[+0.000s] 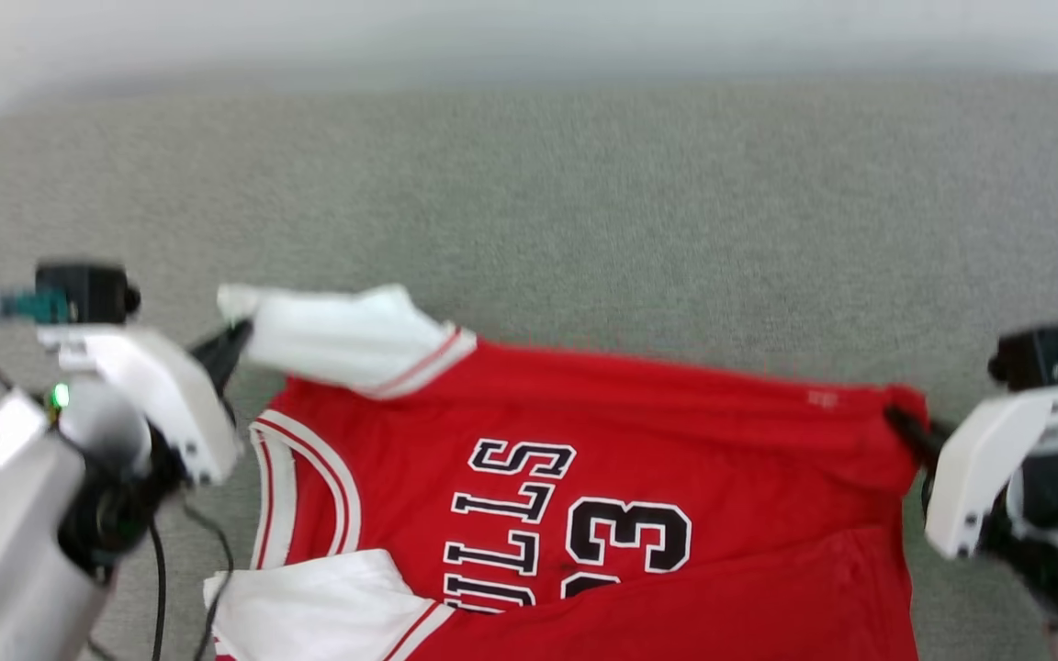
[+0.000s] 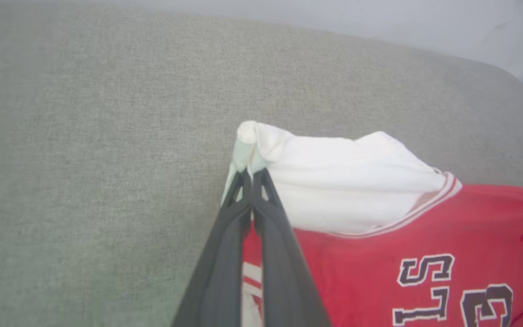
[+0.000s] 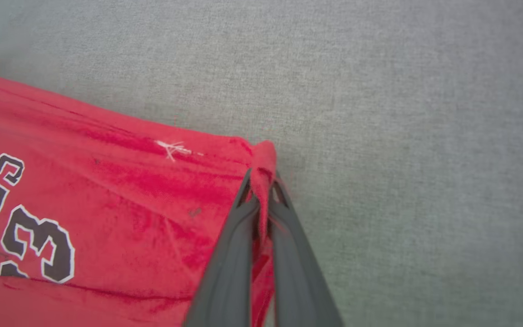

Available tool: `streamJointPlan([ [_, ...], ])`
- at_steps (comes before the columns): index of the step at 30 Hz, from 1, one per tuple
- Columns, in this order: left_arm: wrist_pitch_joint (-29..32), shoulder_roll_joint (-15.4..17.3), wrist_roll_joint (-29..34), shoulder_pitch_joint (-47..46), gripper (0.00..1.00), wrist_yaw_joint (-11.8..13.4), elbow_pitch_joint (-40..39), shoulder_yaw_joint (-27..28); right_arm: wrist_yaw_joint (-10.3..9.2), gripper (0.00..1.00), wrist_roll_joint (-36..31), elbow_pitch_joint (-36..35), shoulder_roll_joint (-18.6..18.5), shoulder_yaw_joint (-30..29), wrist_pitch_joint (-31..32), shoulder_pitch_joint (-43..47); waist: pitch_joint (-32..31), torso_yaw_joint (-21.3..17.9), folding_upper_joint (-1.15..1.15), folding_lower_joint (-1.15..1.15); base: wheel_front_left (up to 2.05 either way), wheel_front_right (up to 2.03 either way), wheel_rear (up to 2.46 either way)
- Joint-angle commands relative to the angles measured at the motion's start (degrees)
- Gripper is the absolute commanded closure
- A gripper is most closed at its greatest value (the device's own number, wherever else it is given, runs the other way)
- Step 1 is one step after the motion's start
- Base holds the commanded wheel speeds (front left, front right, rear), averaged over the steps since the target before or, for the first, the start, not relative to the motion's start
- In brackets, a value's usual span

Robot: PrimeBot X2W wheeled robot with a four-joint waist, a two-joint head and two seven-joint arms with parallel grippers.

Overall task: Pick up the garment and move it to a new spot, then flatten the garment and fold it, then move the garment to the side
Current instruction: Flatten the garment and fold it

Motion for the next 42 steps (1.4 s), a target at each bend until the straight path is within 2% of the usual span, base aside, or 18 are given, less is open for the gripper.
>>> streamJointPlan([
  [1, -1.2, 0.6, -0.6, 3.0, 1.0, 0.7, -0.9, 0.3, -0.11, 1.0, -0.8, -0.4, 0.5, -0.6, -0.6, 2.5, -2.4, 1.0, 0.0, 0.0, 0.0, 0.0, 0.0],
  [8, -4.8, 0.6, -2.3, 16.7, 1.0, 4.0, -6.2, -0.1, -0.11, 1.0, -1.1, -0.9, 3.5, -3.2, -3.1, 11.6, -6.3, 1.9, 0.0, 0.0, 0.0, 0.0, 0.0],
  [15, -4.8, -0.1, -3.9, 26.6, 1.0, 5.9, -8.0, -2.4, -0.1, 1.0, -1.2, 1.0, 5.3, -4.3, -7.4, 17.4, -8.4, 2.2, 0.0, 0.0, 0.0, 0.0, 0.0],
  [23, -5.3, -3.2, -5.3, 29.9, 1.0, 5.1, -5.0, -4.3, -0.1, 1.0, -2.0, 5.2, 6.6, -4.2, -10.5, 19.5, -9.3, 1.8, 0.0, 0.0, 0.0, 0.0, 0.0],
  [24, -5.5, -3.7, -5.3, 29.9, 1.0, 5.0, -4.4, -4.5, -0.1, 0.74, -1.2, 5.9, 7.1, -4.0, -10.9, 19.6, -9.3, 1.7, 0.0, 0.0, 0.0, 0.0, 0.0],
  [25, -5.9, -4.1, -5.3, 29.7, 1.0, 4.8, -3.8, -4.5, -0.1, 0.21, -1.2, 6.3, 7.2, -3.7, -11.3, 19.5, -9.4, 1.6, 0.0, 0.0, 0.0, 0.0, 0.0],
  [26, -6.3, -4.4, -5.1, 29.3, 0.96, 4.5, -3.1, -4.4, -0.1, 0.0, -1.1, 6.4, 7.2, -3.5, -12.1, 19.3, -9.5, 1.5, 0.0, 0.0, 0.0, 0.0, 0.0],
  [27, -6.5, -4.8, -5.0, 29.0, 0.46, 4.5, -2.3, -4.5, -0.1, 0.0, -0.6, 6.7, 7.5, -3.6, -12.7, 19.2, -9.6, 1.4, 0.0, 0.0, 0.0, 0.0, 0.0],
  [28, -6.4, -5.0, -4.8, 28.7, 0.0, 4.2, -1.8, -4.9, -0.1, 0.0, -0.6, 6.7, 7.5, -3.5, -13.4, 19.1, -9.8, 1.4, 0.0, 0.0, 0.0, 0.0, 0.0],
  [34, -9.8, -5.0, -2.2, 26.3, 0.0, 4.3, -1.7, -4.4, -0.09, 0.0, -0.5, 4.4, 6.7, -3.6, -15.7, 19.7, -11.3, 1.4, 0.0, 0.0, 0.0, 0.0, 0.0],
  [42, -17.5, -5.0, 2.4, 23.3, 0.0, 5.5, -6.6, -2.4, -0.09, 0.0, -1.5, -3.7, 5.1, -7.3, -10.4, 21.7, -12.4, 1.9, 0.0, 0.0, 0.0, 0.0, 0.0],
])
